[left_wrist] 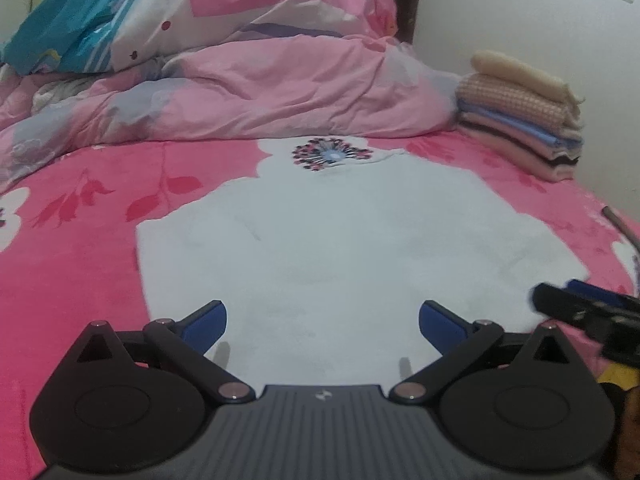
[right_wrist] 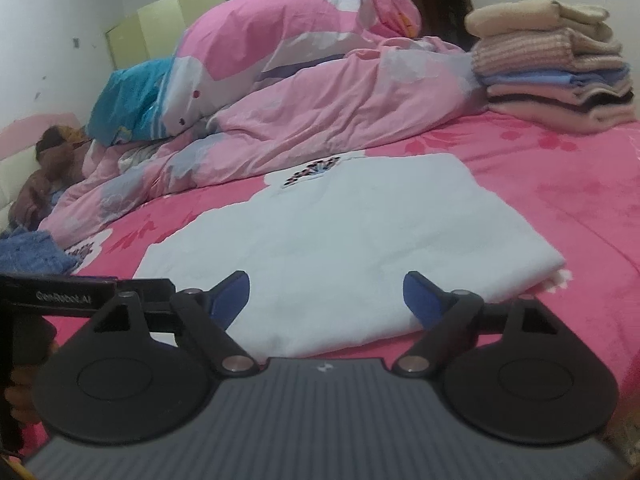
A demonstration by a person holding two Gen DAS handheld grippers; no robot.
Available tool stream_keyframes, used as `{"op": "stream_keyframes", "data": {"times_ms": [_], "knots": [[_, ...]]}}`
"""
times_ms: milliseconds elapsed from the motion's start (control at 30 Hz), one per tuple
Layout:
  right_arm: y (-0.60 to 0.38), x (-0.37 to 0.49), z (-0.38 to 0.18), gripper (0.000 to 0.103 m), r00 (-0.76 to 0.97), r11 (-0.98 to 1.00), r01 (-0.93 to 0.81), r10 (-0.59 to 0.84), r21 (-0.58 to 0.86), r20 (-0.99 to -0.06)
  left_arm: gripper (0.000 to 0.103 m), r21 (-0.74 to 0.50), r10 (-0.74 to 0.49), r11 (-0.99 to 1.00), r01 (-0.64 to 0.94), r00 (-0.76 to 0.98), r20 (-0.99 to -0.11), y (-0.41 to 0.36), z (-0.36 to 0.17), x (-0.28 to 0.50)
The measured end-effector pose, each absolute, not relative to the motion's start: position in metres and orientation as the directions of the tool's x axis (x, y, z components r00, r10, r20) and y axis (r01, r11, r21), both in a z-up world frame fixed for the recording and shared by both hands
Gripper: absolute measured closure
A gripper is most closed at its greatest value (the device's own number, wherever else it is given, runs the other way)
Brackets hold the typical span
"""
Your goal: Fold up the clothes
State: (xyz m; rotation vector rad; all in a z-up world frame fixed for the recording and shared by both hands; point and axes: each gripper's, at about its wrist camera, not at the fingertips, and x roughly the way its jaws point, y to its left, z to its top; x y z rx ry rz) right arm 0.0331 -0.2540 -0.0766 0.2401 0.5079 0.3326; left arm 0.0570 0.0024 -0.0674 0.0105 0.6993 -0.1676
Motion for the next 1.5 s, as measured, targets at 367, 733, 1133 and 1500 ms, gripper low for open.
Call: {"op": "stream_keyframes", "data": {"times_ms": [367,733,1133,1500], "knots": [[-0.258,0.018,-0.061,0.001,0.847,0.977,-0.082,0.172,0.196,-0.502,0.000,-0.034,-0.109,0.993,0.115,0.748,-0.655,0.003,-0.068,0.066],[-0.275,0.001,-0.052,0.001,0.860,0.999,-0.023,0.038,0.035,-0.509,0.000,-0.069,-0.147,0.988,0.136,0.734,-0.663,-0.002,-0.067,0.076],[-0.255,0.032,-0.055,0.001,0.820,0.966,-0.259,0.207,-0.023,-0.534,0.000,0.002,-0.170,0.969,0.245,0.680,-0.713,-0.025,-0.089,0.086],[-0.241,0.075,-0.084,0.003,0.709,0.938,-0.339,0.204,-0.072,-0.675,0.000,0.008,-0.145,0.976,0.219,0.672,-0.726,-0.021,-0.086,0.088]]}}
